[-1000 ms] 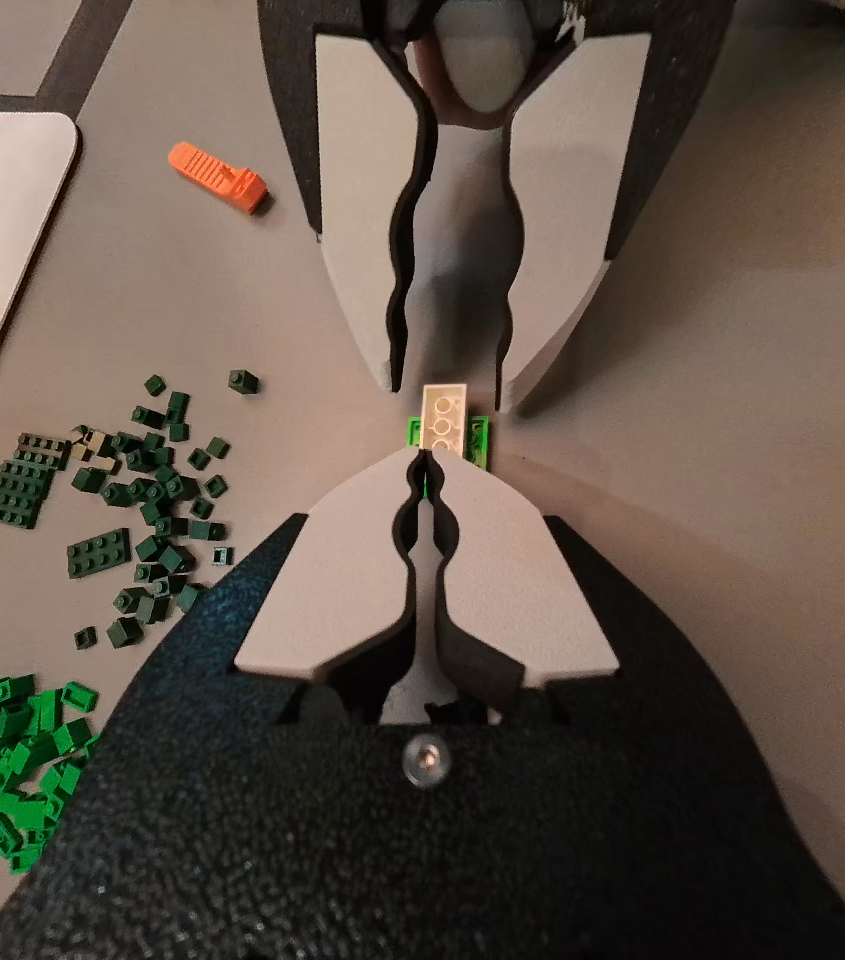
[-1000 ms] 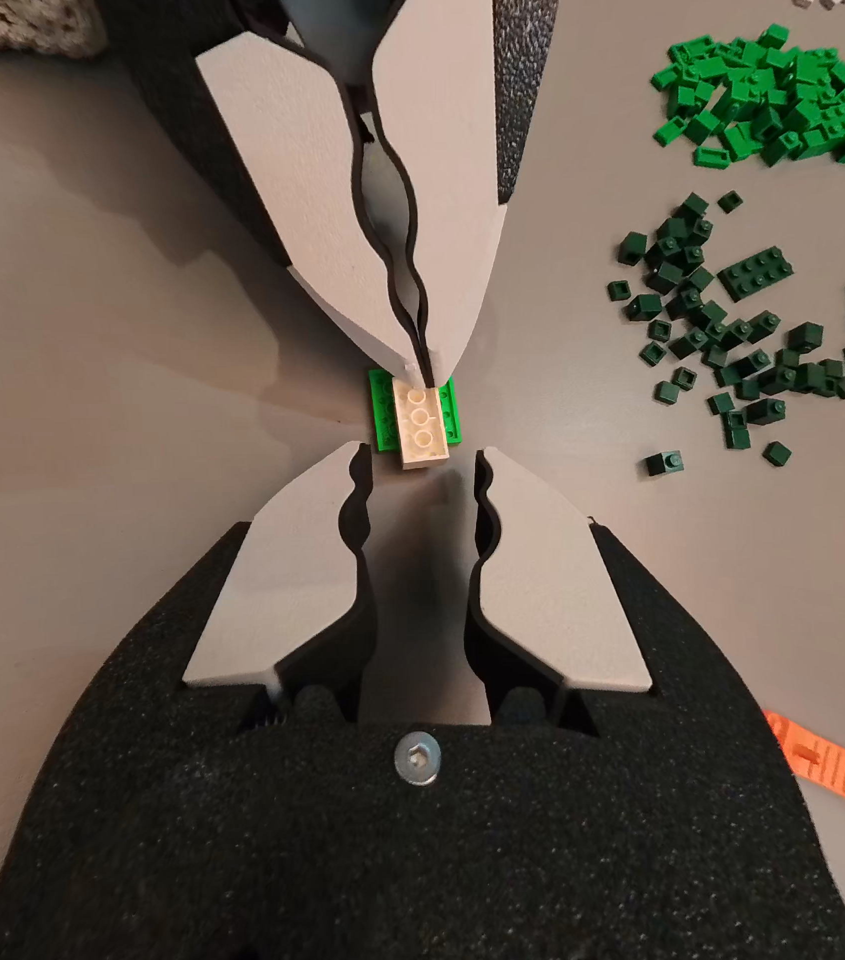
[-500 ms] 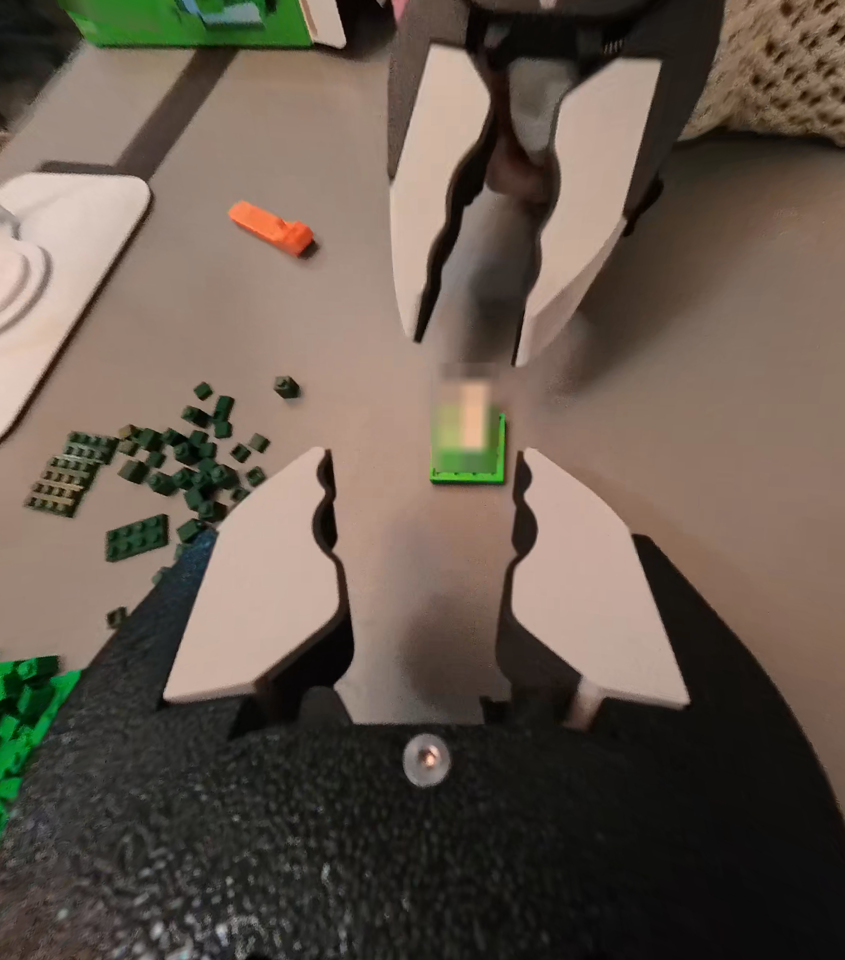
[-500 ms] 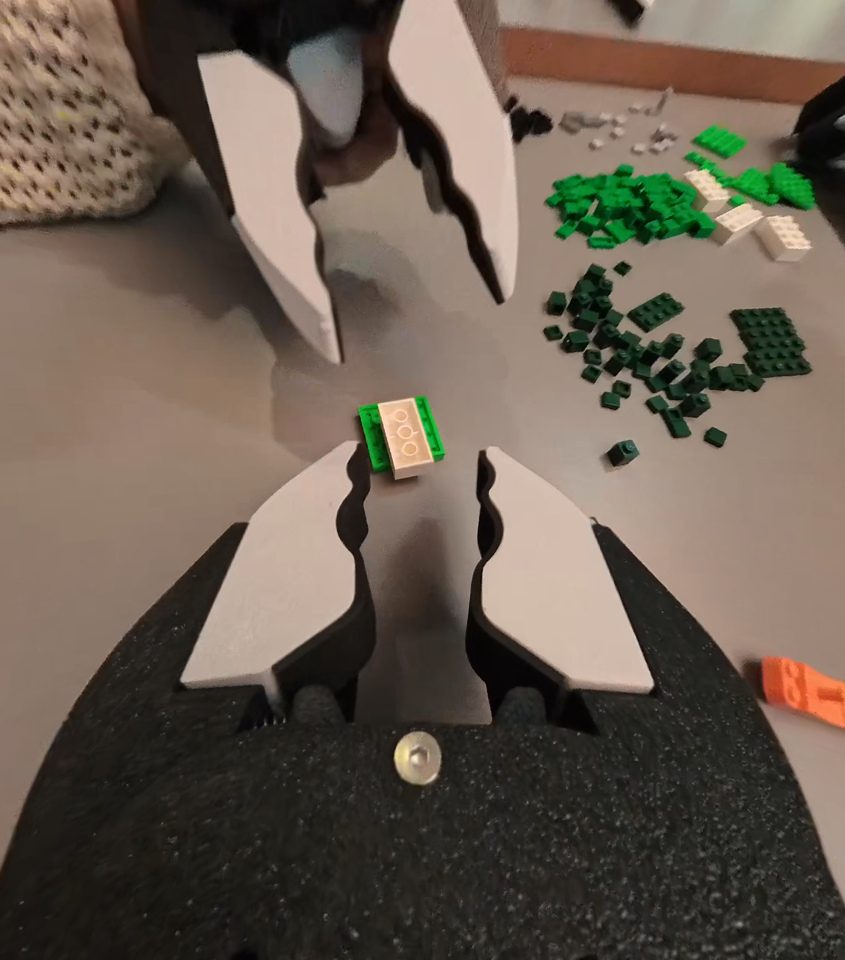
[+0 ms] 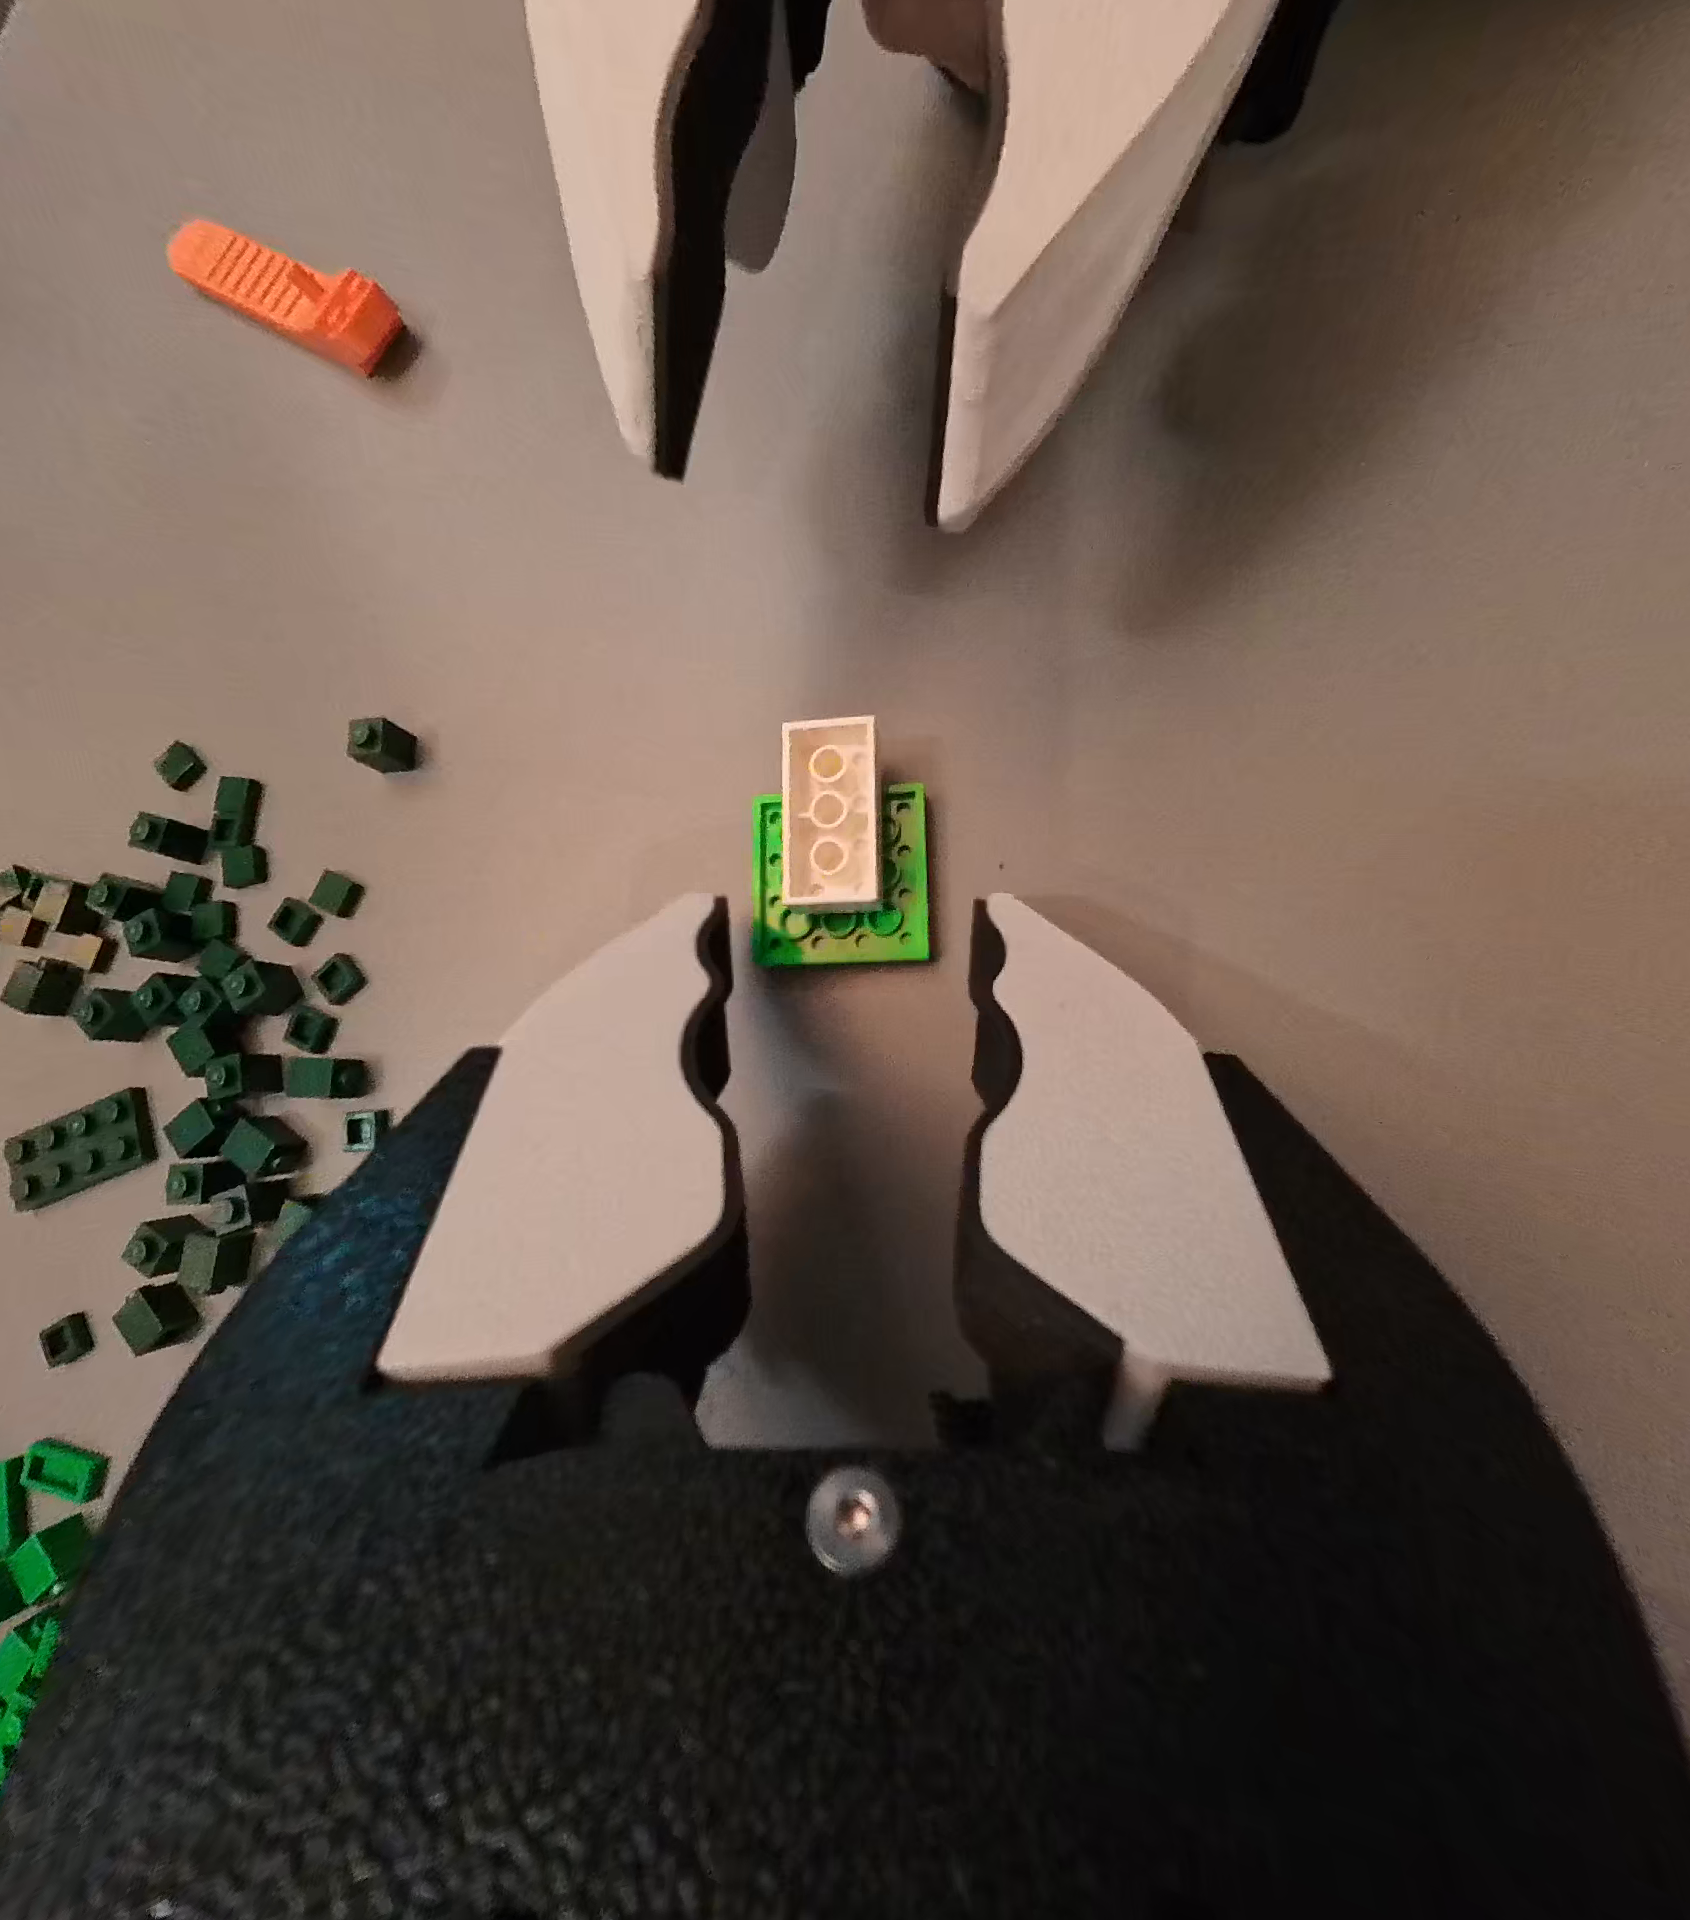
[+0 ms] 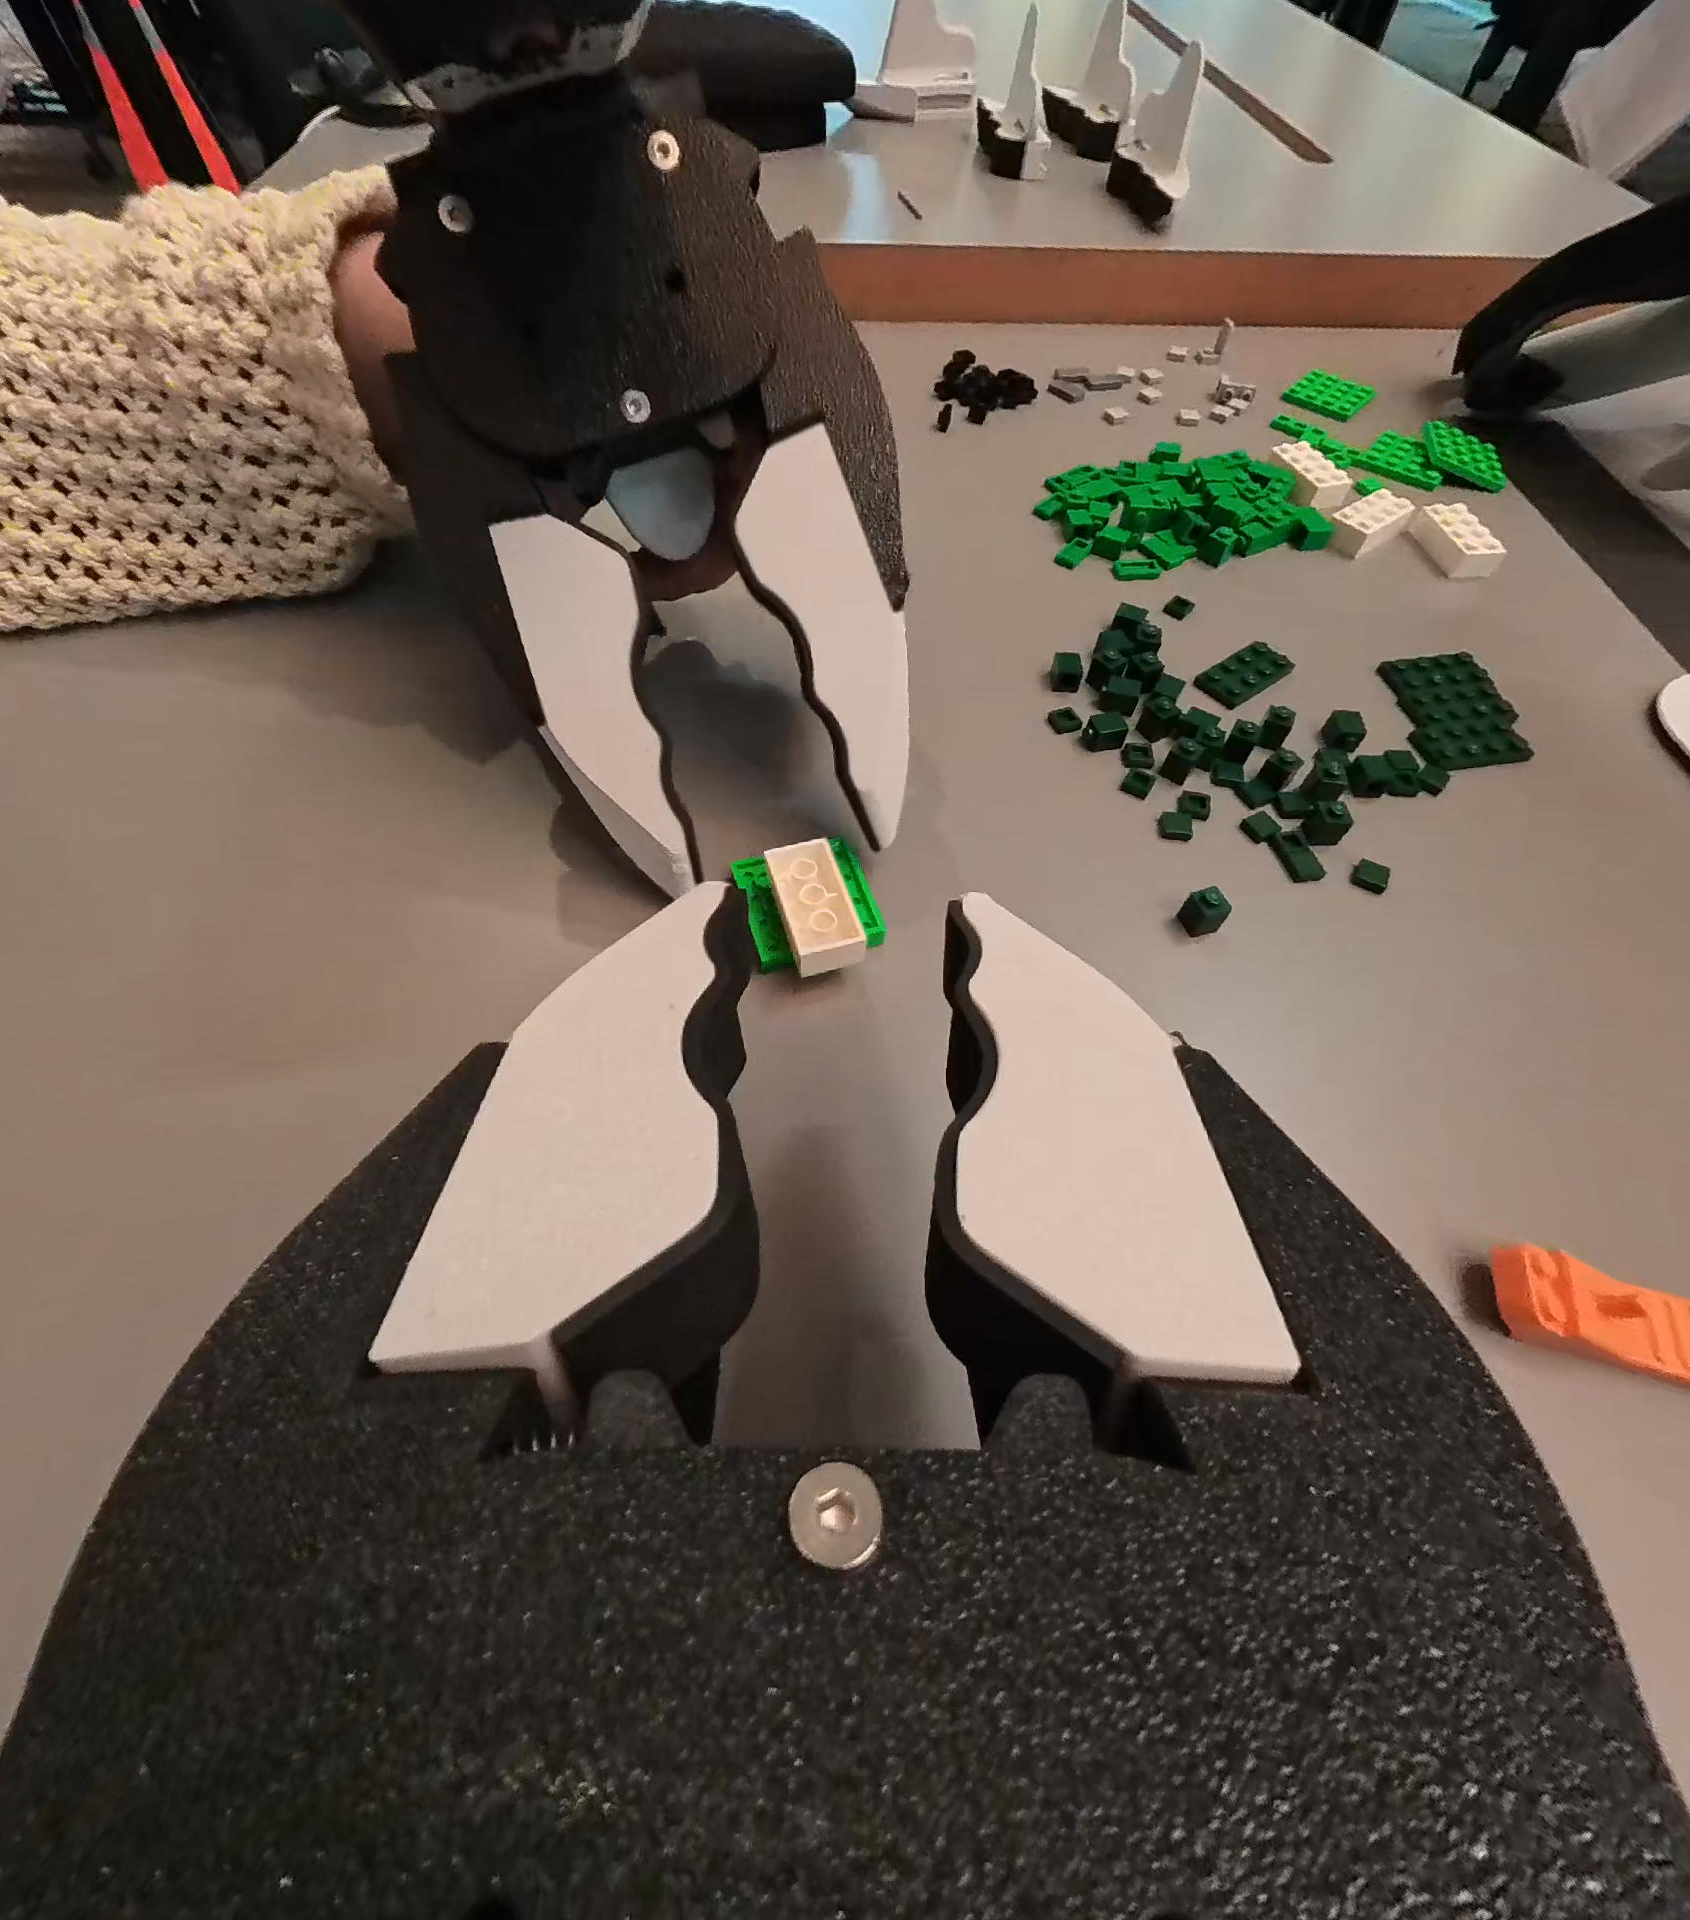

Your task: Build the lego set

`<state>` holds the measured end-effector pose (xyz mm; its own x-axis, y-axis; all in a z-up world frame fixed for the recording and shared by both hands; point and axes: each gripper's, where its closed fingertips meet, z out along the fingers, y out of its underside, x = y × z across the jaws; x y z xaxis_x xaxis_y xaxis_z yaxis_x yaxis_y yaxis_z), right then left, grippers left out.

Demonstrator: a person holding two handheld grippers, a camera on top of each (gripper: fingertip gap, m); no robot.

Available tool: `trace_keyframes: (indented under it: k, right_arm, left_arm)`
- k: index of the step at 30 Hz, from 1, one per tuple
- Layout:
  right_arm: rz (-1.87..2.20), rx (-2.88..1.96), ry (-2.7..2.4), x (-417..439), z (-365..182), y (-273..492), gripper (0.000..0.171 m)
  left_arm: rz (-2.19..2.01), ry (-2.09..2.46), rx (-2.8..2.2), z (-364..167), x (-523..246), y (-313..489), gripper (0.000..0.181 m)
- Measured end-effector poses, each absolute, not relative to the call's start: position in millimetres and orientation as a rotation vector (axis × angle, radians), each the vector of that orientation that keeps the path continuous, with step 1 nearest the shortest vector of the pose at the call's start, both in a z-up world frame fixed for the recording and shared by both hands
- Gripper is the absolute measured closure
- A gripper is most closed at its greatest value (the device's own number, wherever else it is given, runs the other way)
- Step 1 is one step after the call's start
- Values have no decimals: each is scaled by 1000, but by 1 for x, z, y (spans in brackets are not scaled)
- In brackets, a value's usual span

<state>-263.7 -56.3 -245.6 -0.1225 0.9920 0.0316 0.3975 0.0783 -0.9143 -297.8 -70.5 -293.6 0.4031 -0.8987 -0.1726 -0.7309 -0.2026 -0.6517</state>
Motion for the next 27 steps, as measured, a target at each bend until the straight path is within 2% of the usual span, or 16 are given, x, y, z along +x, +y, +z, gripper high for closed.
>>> trace_keyframes:
  k: [10, 25, 26, 27]
  right_arm:
    - [1036, -1407, -1622, -265, -245, -58, 136]
    - [914, -1350, -1644, -269, -244, -63, 130]
    - [866, -1324, -1658, -270, -245, -64, 129]
    - [811, -1291, -1675, -272, -245, -66, 129]
  left_arm:
    - [-298, 1411, -2012, -295, -294, -68, 150]
    - [-306, 1337, -2037, -294, -294, -63, 151]
    - [-311, 1334, -2037, -293, -294, -63, 163]
    - [-305, 1324, -2028, -291, -295, -61, 164]
